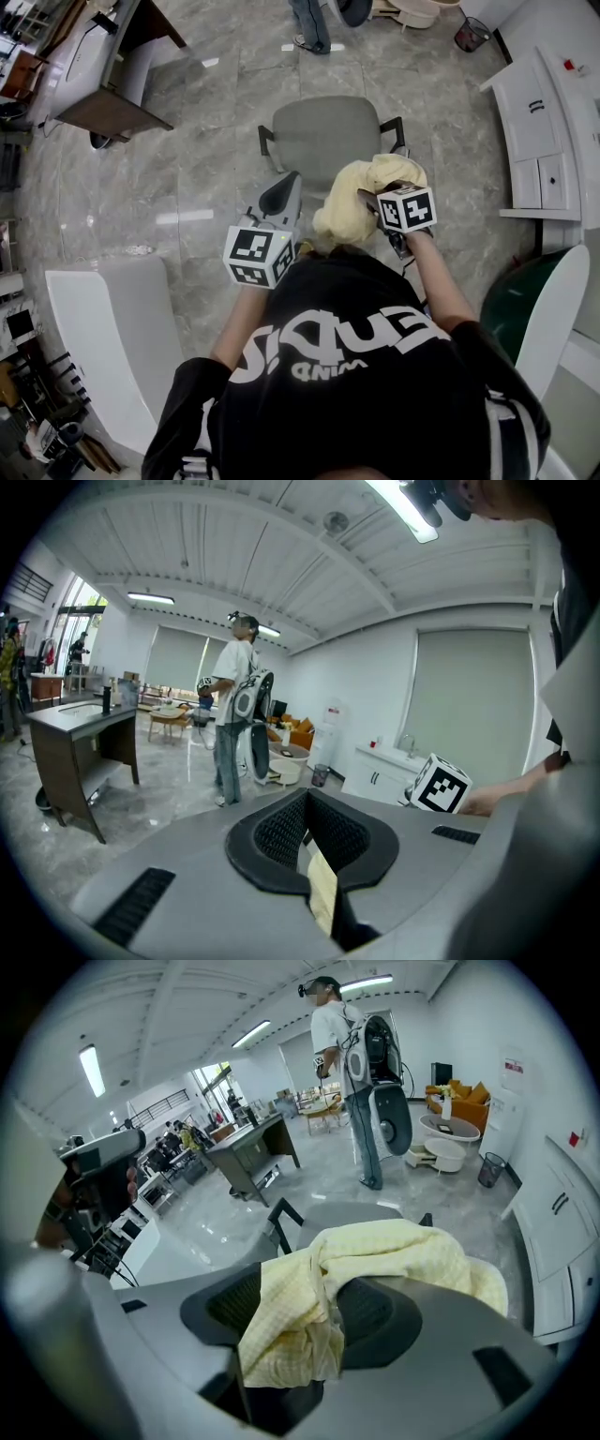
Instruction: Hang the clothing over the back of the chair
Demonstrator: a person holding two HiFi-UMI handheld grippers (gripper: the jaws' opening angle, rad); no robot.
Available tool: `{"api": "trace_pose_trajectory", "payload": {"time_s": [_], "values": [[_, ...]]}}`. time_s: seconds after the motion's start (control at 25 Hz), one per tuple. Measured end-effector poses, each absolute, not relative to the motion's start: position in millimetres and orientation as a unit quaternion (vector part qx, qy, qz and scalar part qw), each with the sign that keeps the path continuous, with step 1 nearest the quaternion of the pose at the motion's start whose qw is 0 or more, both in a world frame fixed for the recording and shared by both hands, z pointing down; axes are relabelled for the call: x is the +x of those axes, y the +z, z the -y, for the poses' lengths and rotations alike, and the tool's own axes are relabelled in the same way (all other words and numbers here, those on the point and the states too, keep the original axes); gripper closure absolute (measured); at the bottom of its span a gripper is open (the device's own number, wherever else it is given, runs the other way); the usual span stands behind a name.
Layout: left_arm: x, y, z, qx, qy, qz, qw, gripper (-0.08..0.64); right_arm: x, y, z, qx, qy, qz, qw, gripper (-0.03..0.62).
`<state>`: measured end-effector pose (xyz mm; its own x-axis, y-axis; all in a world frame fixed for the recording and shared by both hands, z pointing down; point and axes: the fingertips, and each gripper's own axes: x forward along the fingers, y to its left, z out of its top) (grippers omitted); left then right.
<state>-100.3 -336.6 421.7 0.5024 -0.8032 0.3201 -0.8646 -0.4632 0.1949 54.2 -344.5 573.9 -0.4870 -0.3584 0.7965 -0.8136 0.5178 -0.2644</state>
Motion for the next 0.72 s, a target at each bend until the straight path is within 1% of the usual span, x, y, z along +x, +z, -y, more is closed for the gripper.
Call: {"api": "trace_pose_trajectory", "payload": {"time_s": [0.32, 0.52, 0.72], "values": [[-101.1, 418.6, 330.8, 0.852, 0.090, 0.488, 0.166, 0.545, 79.0, 582.3, 325.8, 0.387, 0.318, 0.775, 0.386, 0.334], [-97.3, 418.1, 328.1, 0.854, 0.090, 0.484, 0.166, 0.545, 91.4, 586.8, 321.5, 0.407, 0.339, 0.764, 0.367, 0.334], [-93.6, 417.8, 325.2, 0.858, 0.090, 0.478, 0.165, 0.545, 84.7, 566.9, 323.0, 0.411, 0.319, 0.787, 0.331, 0.336]]}}
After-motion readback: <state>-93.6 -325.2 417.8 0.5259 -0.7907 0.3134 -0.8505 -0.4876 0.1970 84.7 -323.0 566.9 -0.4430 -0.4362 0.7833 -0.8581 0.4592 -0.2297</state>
